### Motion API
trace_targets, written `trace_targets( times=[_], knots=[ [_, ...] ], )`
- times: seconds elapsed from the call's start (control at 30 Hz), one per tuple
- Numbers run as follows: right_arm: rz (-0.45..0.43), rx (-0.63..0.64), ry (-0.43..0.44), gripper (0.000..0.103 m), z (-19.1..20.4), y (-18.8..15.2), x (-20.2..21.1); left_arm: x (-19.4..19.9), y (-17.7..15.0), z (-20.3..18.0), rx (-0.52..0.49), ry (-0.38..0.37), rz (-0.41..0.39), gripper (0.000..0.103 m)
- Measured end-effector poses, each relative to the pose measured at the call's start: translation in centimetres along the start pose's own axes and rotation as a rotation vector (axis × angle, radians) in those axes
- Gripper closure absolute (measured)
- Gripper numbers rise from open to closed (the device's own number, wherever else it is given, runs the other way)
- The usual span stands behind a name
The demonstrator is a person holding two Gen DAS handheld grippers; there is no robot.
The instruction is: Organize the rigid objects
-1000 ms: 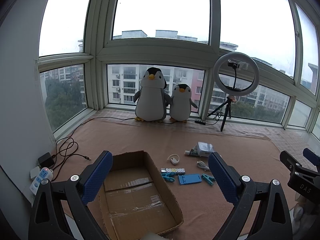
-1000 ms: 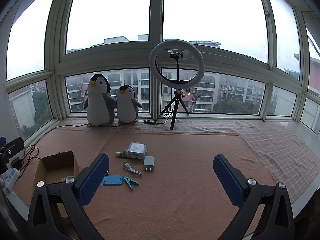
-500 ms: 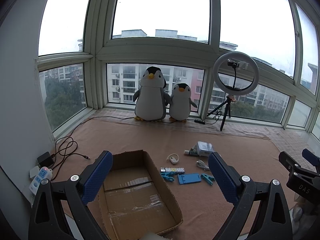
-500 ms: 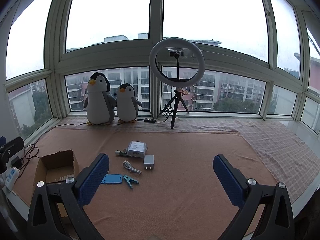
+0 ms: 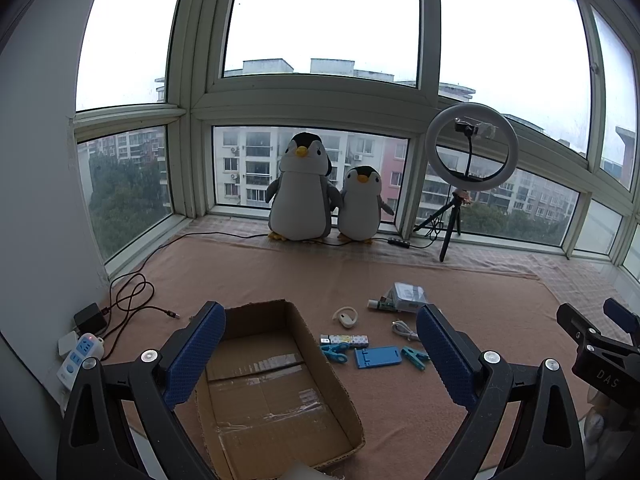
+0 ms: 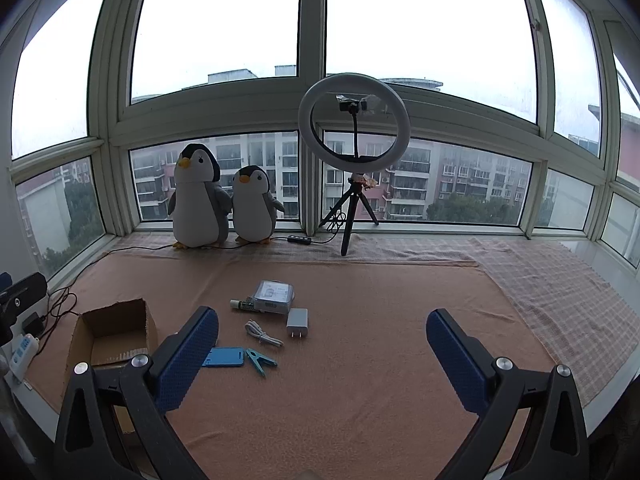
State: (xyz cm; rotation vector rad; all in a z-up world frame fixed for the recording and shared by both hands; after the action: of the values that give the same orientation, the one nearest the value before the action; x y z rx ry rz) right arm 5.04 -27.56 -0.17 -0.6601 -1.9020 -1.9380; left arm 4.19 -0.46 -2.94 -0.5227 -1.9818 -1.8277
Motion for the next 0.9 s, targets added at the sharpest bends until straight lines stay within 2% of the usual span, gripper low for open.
trace_targets(
  times=[0.9],
  knots=[
    [0.016,0.006,0.002,0.000,0.51,-0.38,-0.47,-0.07,0.10,0.03,0.005,0.000,0.013,0.005]
  ],
)
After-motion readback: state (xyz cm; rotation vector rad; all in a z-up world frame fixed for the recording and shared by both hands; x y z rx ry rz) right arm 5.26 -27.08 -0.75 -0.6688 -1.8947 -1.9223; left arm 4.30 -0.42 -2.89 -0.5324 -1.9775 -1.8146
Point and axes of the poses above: each gripper's, at about its wrist camera, not at the fingertips, and x roughly against the way its jaws point, z to its left, y to its top, the point moved 5 cm from there along -x, roughly the way its jaws point, and after that the axes turned 5 degrees about z, right-handed, at the moved point
